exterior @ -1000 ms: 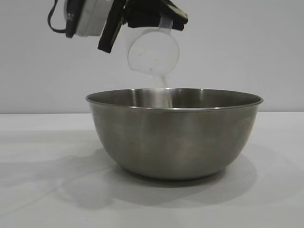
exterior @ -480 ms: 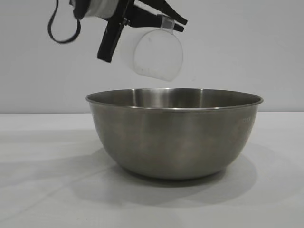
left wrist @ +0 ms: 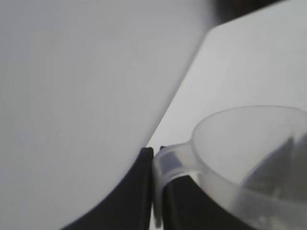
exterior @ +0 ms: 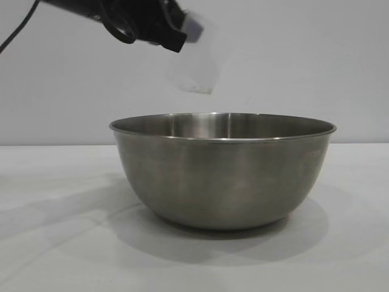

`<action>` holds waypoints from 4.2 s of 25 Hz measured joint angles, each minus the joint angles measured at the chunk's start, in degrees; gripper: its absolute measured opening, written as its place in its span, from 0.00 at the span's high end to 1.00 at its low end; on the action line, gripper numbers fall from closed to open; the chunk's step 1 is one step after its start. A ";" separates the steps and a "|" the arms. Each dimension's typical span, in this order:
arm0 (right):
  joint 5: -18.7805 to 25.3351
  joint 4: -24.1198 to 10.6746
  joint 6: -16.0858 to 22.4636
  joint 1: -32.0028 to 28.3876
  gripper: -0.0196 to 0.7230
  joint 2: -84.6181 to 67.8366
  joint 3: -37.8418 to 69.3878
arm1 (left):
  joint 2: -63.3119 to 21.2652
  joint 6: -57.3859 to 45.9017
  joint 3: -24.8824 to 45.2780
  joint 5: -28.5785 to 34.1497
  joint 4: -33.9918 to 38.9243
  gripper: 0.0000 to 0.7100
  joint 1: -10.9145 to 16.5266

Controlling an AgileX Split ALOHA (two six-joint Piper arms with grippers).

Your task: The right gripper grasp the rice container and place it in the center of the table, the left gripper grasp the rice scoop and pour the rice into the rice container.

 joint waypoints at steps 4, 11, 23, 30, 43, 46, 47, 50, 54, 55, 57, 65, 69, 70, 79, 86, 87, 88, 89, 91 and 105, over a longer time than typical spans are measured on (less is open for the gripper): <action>0.00 0.00 0.00 0.00 0.62 0.00 0.00 | 0.59 -2.02 5.38 -3.03 -2.05 1.00 3.93; 0.00 0.00 0.00 0.00 0.62 0.00 0.00 | 8.99 -4.09 6.52 -3.30 -3.12 1.00 4.78; 0.00 0.00 0.00 0.00 0.62 0.00 0.00 | 11.99 -4.25 12.44 -3.42 -4.34 0.87 4.78; 0.00 0.00 0.00 0.00 0.62 0.00 0.00 | 8.04 -5.60 14.64 -3.53 -11.18 0.87 5.10; 0.00 0.00 0.00 0.00 0.62 0.00 0.00 | 6.06 -14.76 14.64 -3.51 -3.42 0.87 23.66; 0.00 0.00 0.00 0.00 0.62 0.00 0.00 | 5.95 -15.81 14.64 -3.51 -0.04 0.87 26.23; 0.00 0.00 0.00 0.00 0.62 0.00 0.00 | 5.95 -15.84 14.64 -3.51 0.13 0.87 26.25; 0.00 0.00 0.00 0.00 0.62 0.00 0.00 | 4.59 -15.84 14.64 -3.51 2.30 0.87 26.25; 0.00 0.00 0.00 0.00 0.62 0.00 0.00 | -3.07 -14.02 14.66 -3.41 6.39 0.81 26.25; 0.00 0.00 0.00 0.00 0.62 0.00 0.00 | -6.34 -13.45 14.76 -3.41 7.72 0.81 26.25; 0.00 0.00 0.00 0.00 0.62 0.00 0.00 | -13.39 -13.06 14.98 -2.38 10.03 0.81 26.25; 0.00 0.00 0.00 -0.09 0.62 0.00 0.00 | -45.01 -13.09 15.33 28.03 19.21 0.81 26.25; 0.00 0.00 0.00 -0.09 0.62 0.00 0.00 | -58.65 -16.62 15.93 43.34 20.69 0.81 26.25; 0.00 0.00 0.00 -0.09 0.62 0.00 0.00 | -61.98 -17.04 15.93 47.09 21.27 0.81 26.25; 0.00 0.00 0.00 -0.09 0.62 0.00 0.00 | -84.69 -23.74 13.80 75.66 22.86 0.81 26.25; 0.00 0.44 0.36 0.13 0.62 0.00 0.00 | -92.82 -14.66 5.62 93.62 10.67 0.81 26.25; 0.00 0.44 0.47 0.13 0.62 0.00 0.00 | -93.71 -11.78 4.39 95.95 8.14 0.81 26.25; 0.00 0.44 0.45 0.13 0.62 0.00 0.00 | -94.83 -9.94 3.42 98.63 5.92 0.81 26.25; 0.00 0.44 0.45 0.13 0.62 0.00 0.00 | -95.98 -8.58 2.31 101.34 4.30 0.81 26.25; 0.00 0.44 0.45 0.13 0.62 0.00 0.00 | -98.06 -7.36 0.46 106.64 2.82 0.81 26.25; 0.00 0.49 0.48 0.39 0.62 0.00 0.00 | -105.97 -6.84 4.99 126.41 -0.13 0.81 26.25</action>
